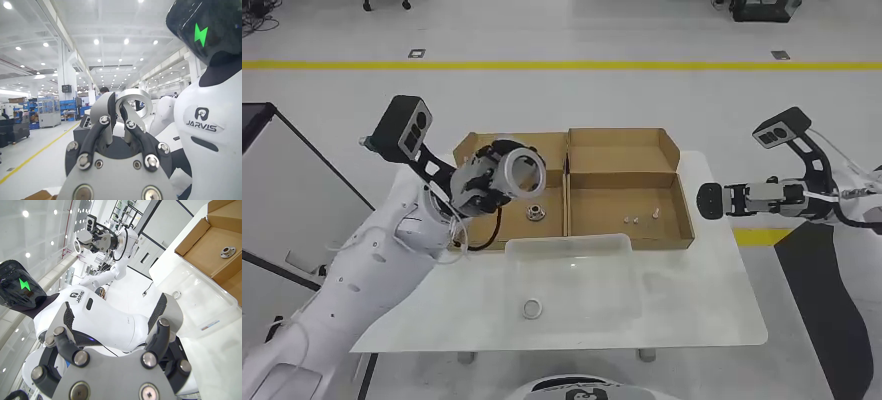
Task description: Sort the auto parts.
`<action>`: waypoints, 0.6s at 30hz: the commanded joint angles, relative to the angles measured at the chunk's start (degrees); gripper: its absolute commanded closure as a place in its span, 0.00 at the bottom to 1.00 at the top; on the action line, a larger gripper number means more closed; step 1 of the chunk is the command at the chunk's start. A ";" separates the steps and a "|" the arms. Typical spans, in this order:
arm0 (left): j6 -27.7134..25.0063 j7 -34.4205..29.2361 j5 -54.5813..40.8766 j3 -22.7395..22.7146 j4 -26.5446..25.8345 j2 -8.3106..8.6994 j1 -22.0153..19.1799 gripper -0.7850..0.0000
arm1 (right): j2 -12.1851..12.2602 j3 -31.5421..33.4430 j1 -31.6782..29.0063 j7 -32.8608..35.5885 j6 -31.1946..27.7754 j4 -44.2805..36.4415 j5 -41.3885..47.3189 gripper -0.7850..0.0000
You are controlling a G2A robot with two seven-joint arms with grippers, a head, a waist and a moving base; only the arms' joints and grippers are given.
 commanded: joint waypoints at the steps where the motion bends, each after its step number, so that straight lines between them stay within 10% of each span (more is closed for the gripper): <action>1: 0.00 1.18 -1.96 0.61 -0.80 0.04 -0.25 1.00 | 0.00 0.00 0.00 0.00 0.00 0.00 0.00 0.00; 18: 0.00 3.50 -4.49 2.03 -2.24 0.33 -1.17 1.00 | 0.00 0.00 0.00 0.00 0.00 0.00 0.00 0.00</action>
